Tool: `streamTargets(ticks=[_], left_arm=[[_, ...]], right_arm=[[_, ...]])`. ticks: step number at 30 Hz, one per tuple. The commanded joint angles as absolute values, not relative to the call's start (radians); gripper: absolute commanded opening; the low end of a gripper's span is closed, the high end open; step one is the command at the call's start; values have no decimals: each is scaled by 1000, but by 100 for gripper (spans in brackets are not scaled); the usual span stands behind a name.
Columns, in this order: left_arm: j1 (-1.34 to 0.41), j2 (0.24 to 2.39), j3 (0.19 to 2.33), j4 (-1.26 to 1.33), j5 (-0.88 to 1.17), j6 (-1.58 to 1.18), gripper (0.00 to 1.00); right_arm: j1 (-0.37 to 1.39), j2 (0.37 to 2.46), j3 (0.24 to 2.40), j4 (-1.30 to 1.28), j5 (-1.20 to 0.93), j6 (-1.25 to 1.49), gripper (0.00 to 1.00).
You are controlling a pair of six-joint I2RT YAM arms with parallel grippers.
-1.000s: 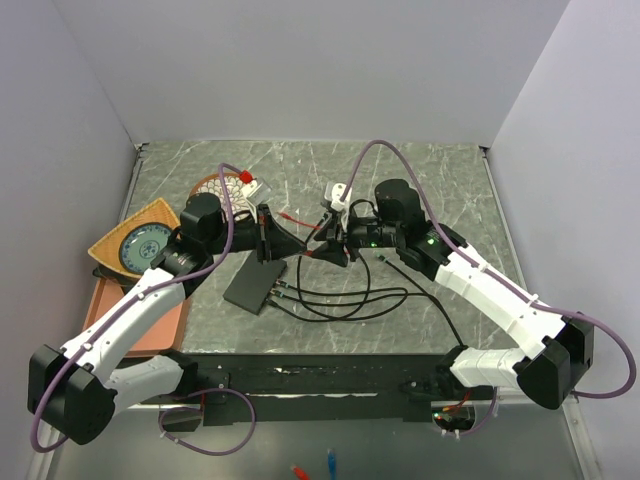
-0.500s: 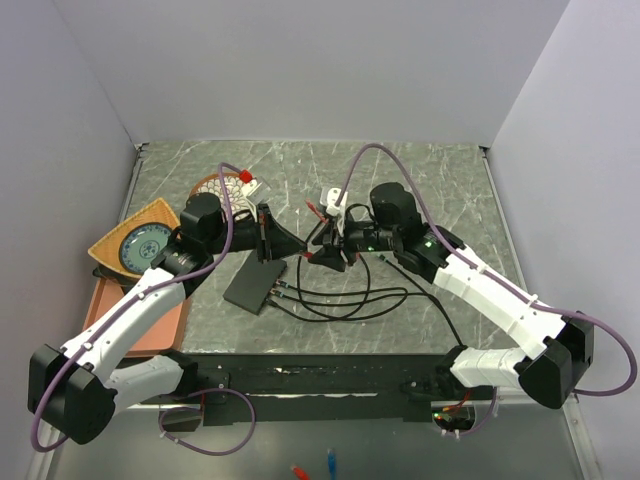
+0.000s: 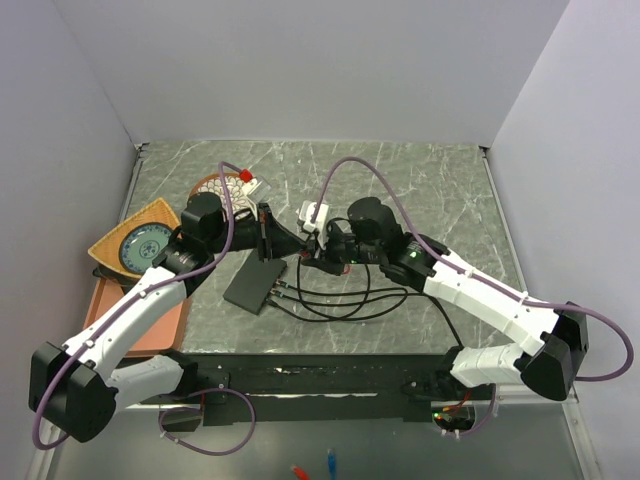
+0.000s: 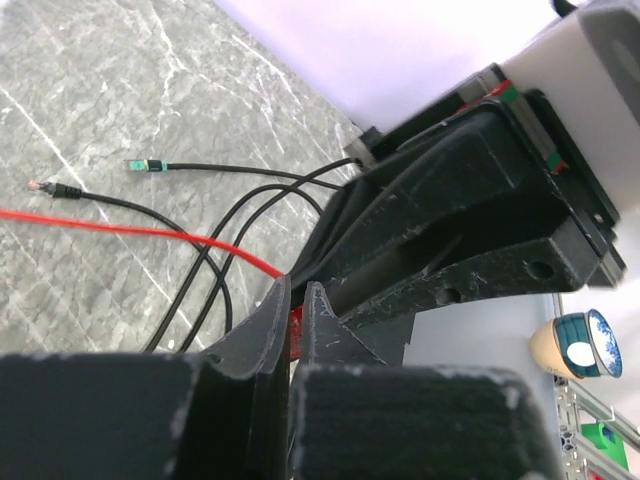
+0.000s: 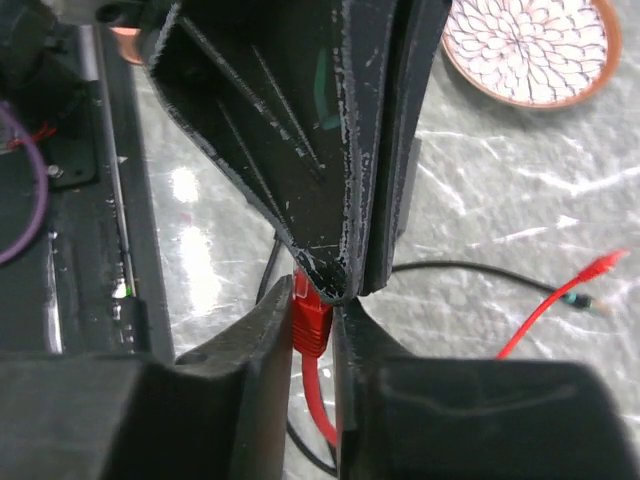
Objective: Insert the plug into the switch port
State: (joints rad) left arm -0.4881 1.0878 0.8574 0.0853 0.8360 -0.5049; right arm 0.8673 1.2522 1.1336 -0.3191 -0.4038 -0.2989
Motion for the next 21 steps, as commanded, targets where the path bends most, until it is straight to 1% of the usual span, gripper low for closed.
streamTargets(ticks=[1,2,6,8,10,11,12,14,16,18,20,21], left_arm=[[-492,1092,882,130,825,-509,1],[-492,1094,881,127,822,-508,1],[-494,1095,877,126,818,-508,1],[-492,1092,877,120,807,-503,2],[-492,1083,880,103,789,-499,12],[-492,1080,879,103,781,-496,25],[-492,1078,877,104,778,-497,33],[-492,1074,870,120,788,-502,41],[-492,1078,867,130,799,-505,42],[-492,1080,862,130,802,-502,38],[-492,1083,861,133,808,-497,31],[-492,1086,859,138,811,-500,30]], right_arm=[[913,1258,1175,-310,-243,-307,3],[917,1253,1172,-307,-233,-310,0],[923,1217,1140,-270,-157,-310,0],[925,1200,1126,-252,-150,-314,0],[923,1189,1111,-244,-146,-318,0],[923,1186,1108,-244,-144,-319,0],[923,1187,1104,-245,-141,-318,0],[925,1186,1104,-245,-140,-316,0],[923,1184,1101,-247,-149,-313,0],[925,1180,1103,-245,-152,-311,0],[925,1174,1103,-244,-155,-311,0],[925,1172,1104,-242,-159,-310,0]])
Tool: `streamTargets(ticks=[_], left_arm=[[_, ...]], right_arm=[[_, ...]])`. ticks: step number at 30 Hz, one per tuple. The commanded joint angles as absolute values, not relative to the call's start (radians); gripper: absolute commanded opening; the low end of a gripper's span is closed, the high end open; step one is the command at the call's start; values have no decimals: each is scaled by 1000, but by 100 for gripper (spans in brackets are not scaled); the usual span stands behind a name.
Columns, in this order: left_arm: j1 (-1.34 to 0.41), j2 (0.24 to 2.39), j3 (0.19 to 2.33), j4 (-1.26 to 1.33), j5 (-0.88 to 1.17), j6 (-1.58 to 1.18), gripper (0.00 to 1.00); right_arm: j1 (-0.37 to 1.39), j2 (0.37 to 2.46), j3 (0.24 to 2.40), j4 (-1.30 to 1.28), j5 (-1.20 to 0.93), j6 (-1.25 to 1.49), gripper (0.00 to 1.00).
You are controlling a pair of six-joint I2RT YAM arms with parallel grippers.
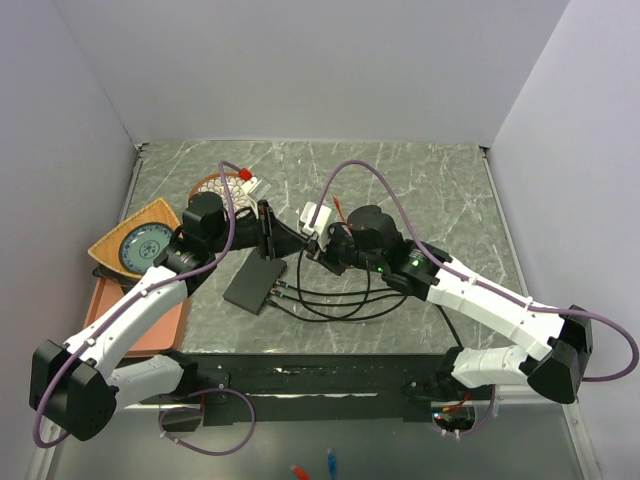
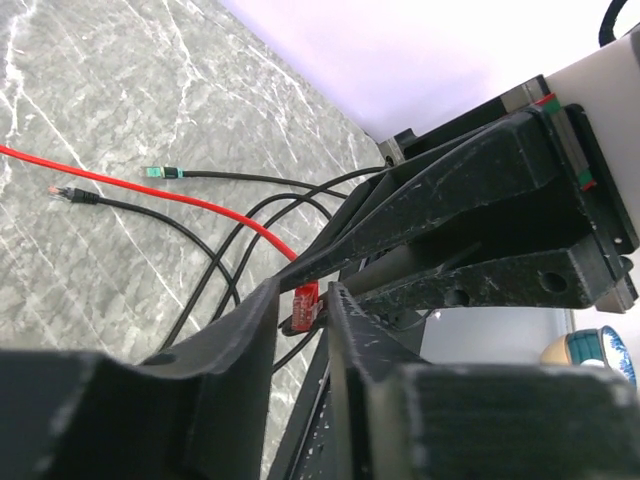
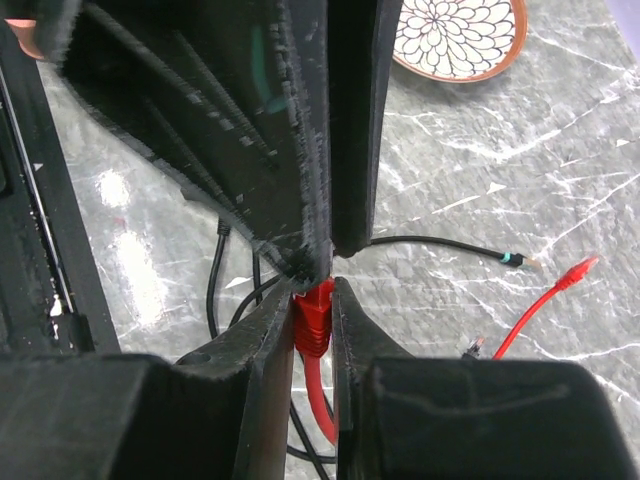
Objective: Insert the plug into the switch port
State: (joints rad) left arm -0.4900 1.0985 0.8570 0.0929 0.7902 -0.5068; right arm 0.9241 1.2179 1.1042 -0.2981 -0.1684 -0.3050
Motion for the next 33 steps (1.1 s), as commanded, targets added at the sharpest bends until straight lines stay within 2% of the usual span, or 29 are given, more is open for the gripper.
streamTargets(ticks=[1,5,9,10,11,13,17,18,20,21,23,24,26,31,33], left_arm=[[-494,1086,858,143,811,-505,29],[-492,1098,861,150,824,-506,25],[-494,1098,851,172,833,-511,27],[-494,1103,851,172,836,-515,24],[-495,1104,851,175,841,-517,14],[-499,1109,854,176,844,-520,1],[-503,1100,857,160,801,-532,1],[-503,1095,857,155,758,-540,1],[-503,1081,856,159,718,-583,1],[-503,1078,857,158,703,-603,1],[-503,1081,864,147,655,-652,1],[-503,1083,867,146,640,-672,1],[-503,1088,868,140,603,-736,1],[-502,1098,877,113,540,-851,1],[-502,1103,877,118,535,-865,1]], right_arm=[[923,1170,1104,-242,-166,-310,0],[925,1172,1115,-245,-169,-299,0],[925,1181,1135,-252,-166,-285,0],[925,1186,1137,-250,-167,-275,0],[923,1190,1141,-250,-169,-272,0],[925,1195,1144,-244,-160,-256,0],[925,1181,1141,-221,-94,-227,0],[925,1172,1128,-212,-54,-194,23],[923,1131,1085,-164,-3,-183,39],[925,1112,1063,-137,-3,-172,53],[923,1056,999,-63,58,-163,64],[925,1037,979,-42,70,-155,76],[925,1002,939,-12,93,-153,86],[936,1012,945,-12,140,-187,87],[939,1035,956,-14,140,-199,84]])
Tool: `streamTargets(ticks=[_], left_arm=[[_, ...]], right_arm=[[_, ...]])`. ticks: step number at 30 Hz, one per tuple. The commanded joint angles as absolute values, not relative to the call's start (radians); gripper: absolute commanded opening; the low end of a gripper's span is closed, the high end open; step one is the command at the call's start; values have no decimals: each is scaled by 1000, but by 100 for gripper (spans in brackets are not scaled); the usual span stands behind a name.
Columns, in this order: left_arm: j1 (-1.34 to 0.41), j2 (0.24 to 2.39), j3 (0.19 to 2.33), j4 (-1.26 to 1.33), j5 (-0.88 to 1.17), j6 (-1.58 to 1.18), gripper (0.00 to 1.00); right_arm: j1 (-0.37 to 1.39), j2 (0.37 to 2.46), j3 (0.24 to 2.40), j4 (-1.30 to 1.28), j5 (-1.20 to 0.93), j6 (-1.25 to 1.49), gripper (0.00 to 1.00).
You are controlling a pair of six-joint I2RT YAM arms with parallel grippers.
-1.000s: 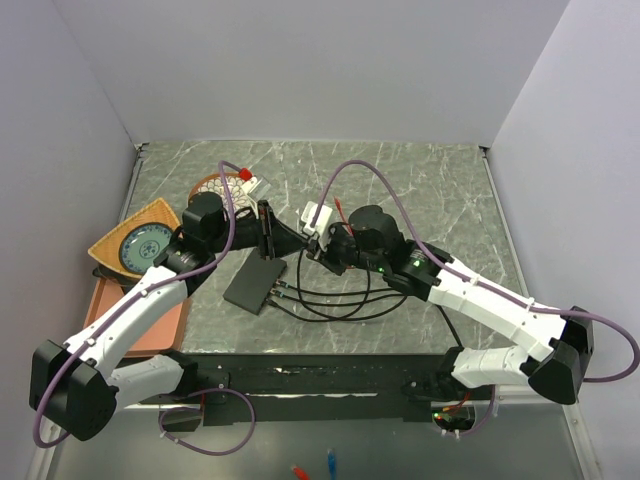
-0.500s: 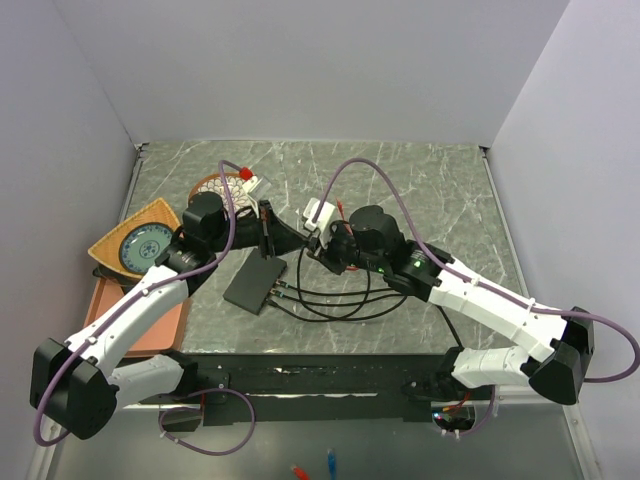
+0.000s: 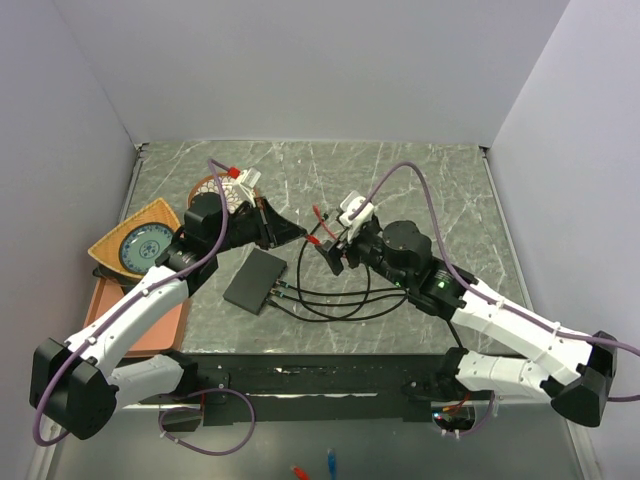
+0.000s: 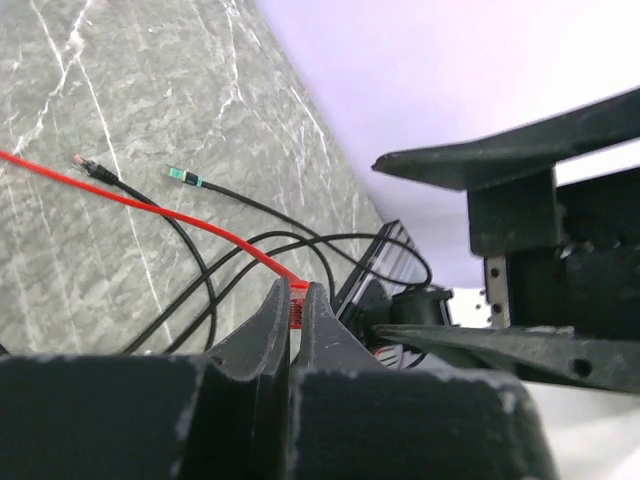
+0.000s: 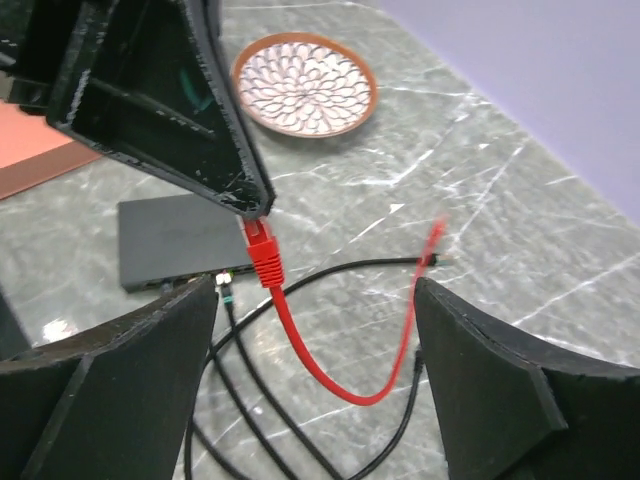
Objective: Insert the plug into the switch port
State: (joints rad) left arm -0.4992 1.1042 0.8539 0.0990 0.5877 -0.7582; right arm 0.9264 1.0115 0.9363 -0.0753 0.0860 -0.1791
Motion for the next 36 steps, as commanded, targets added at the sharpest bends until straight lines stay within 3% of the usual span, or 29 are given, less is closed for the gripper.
streamTargets(ticks=[1,2,3,13,20,32,36], left_arm=[[-502,1106,877,118,535,-877,1],[-502,1109,877,118,537,-879,1],[-502,1111,877,120,538,-884,1],[-502,1120,874,133,552,-905,1],[-502,1126,873,146,572,-903,1],[-502,1124,874,153,594,-900,1],[-502,1124,876,146,600,-894,1]], right_arm=[[943,1048,957,-11,138,-202,82],[946,1054,962,-11,130,-206,67],[948,1058,965,-11,127,-206,64],[966,1115,983,-15,118,-219,63],[966,1131,980,-3,155,-221,53],[966,1150,988,41,164,-224,52],[965,1155,991,46,166,-224,44]])
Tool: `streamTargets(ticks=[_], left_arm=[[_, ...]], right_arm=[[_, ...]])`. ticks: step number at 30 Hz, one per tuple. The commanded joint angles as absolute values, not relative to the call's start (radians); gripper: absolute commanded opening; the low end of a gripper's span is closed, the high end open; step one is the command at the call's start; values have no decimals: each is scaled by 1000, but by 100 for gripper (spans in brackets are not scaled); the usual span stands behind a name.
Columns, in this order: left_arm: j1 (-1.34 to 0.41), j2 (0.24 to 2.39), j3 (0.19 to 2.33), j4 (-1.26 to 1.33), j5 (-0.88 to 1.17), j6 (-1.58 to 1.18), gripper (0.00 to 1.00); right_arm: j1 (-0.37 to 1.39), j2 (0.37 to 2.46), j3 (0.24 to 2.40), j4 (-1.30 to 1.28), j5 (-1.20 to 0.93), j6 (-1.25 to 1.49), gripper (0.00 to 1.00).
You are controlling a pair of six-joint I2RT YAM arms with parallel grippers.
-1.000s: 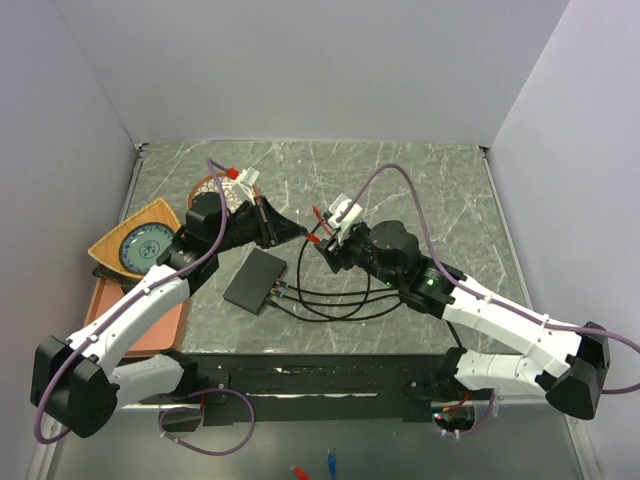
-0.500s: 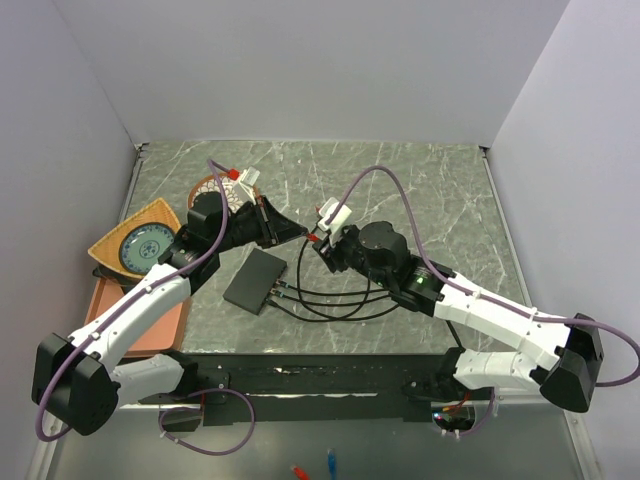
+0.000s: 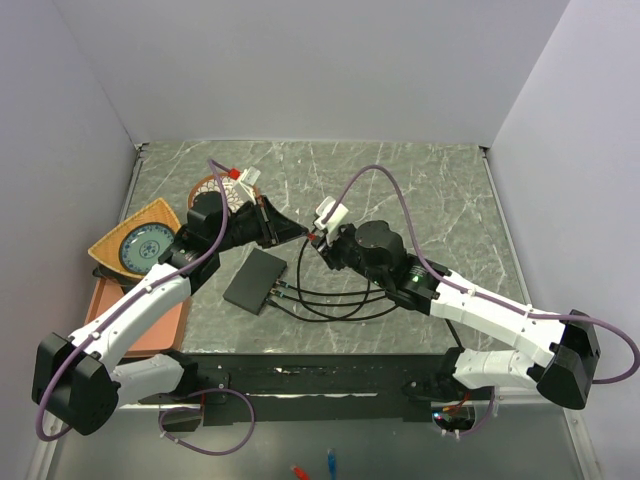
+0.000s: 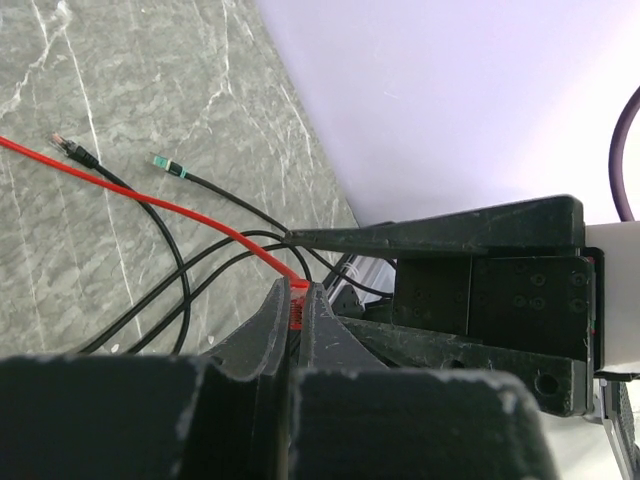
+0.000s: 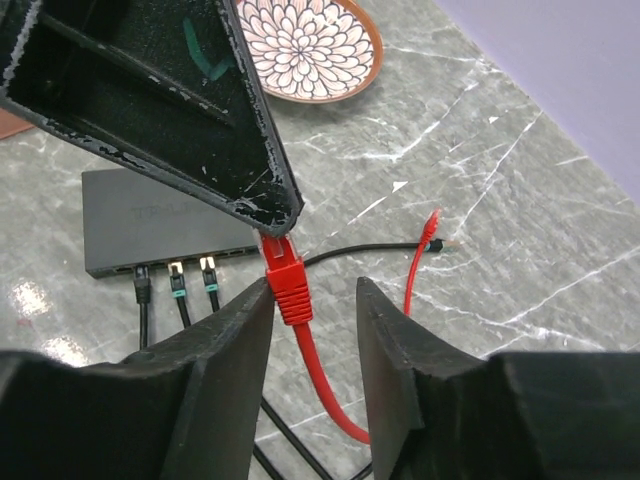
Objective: Insert the plug into the switch port
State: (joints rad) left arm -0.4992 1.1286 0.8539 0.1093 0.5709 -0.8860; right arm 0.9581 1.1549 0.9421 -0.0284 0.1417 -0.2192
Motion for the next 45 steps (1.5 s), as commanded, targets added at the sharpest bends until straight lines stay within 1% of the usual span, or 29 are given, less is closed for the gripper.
streamTargets(ticks=[1,3,4,7,12,14,15,16,18,19,22,23,25,28,32,35,38,39,41,42,45], left_arm=[[-502,1126,876,146,600,-896,1],[-502,1126,874,152,603,-897,1],[-502,1126,873,155,606,-900,1],[-502,1126,871,153,607,-899,1],[-502,1127,871,147,598,-890,2],[-500,1126,876,138,586,-882,17],[-496,1123,877,134,580,-876,26],[-491,1121,879,124,572,-868,46],[-471,1106,882,112,540,-862,65],[-463,1100,881,107,531,-858,77],[-422,1063,868,98,503,-848,89],[-414,1055,864,81,494,-842,90],[-391,1037,864,54,454,-818,93],[-373,1037,868,3,408,-778,95],[-345,1058,851,-31,397,-750,96],[-322,1086,832,-31,394,-736,96],[-299,1129,810,-44,365,-715,97],[-290,1137,804,-46,351,-706,97],[-272,1163,790,-64,330,-678,98],[-267,1169,784,-67,306,-657,98],[-244,1196,749,-60,262,-628,99]], right_arm=[[965,1157,992,48,166,-222,42],[966,1163,994,54,164,-225,29],[966,1169,999,51,163,-227,19],[965,1178,1005,44,164,-233,1],[965,1163,985,60,166,-250,0],[965,1149,979,60,173,-261,0],[965,1144,979,54,179,-265,0],[965,1135,980,49,195,-271,0],[965,1120,982,29,218,-287,0],[965,1100,982,25,242,-291,0],[965,1042,965,5,346,-314,0],[965,1022,957,5,406,-330,0],[963,965,934,5,458,-345,0],[963,907,917,5,535,-390,0],[962,913,928,-73,515,-404,0],[962,977,931,-107,476,-391,0],[959,1106,940,-156,419,-370,0],[954,1186,939,-158,394,-371,0],[954,1277,950,-179,330,-353,0],[953,1363,953,-181,298,-351,0],[951,1481,979,-161,191,-325,0]])
